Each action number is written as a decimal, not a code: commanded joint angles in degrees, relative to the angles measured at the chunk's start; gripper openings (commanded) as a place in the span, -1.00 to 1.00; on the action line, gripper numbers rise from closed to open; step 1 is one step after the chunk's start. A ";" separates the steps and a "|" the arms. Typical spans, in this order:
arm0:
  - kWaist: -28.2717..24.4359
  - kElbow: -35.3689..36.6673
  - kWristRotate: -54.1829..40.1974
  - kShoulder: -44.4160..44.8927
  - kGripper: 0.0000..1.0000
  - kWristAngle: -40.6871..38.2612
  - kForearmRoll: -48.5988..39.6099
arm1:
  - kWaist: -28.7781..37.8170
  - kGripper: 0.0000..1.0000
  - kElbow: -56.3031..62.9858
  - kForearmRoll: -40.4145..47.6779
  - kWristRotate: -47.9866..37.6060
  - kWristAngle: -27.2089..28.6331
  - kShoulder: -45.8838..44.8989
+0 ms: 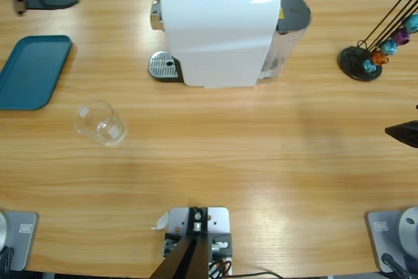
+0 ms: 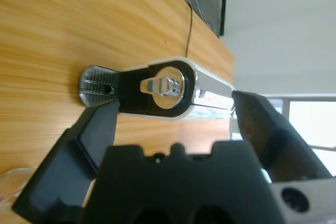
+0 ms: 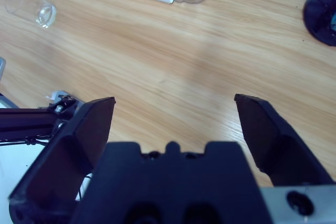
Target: Pour coffee
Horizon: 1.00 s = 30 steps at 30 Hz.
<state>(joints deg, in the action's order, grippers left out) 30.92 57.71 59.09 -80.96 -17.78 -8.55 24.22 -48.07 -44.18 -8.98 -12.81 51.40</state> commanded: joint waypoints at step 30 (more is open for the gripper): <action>-2.45 4.70 -4.37 -21.96 0.01 -22.91 14.35 | 3.03 0.98 2.11 -0.03 -1.30 1.74 0.57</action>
<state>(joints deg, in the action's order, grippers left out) 28.21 62.33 55.69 -99.37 -40.72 5.10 26.31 -48.07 -44.18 -9.61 -12.12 52.04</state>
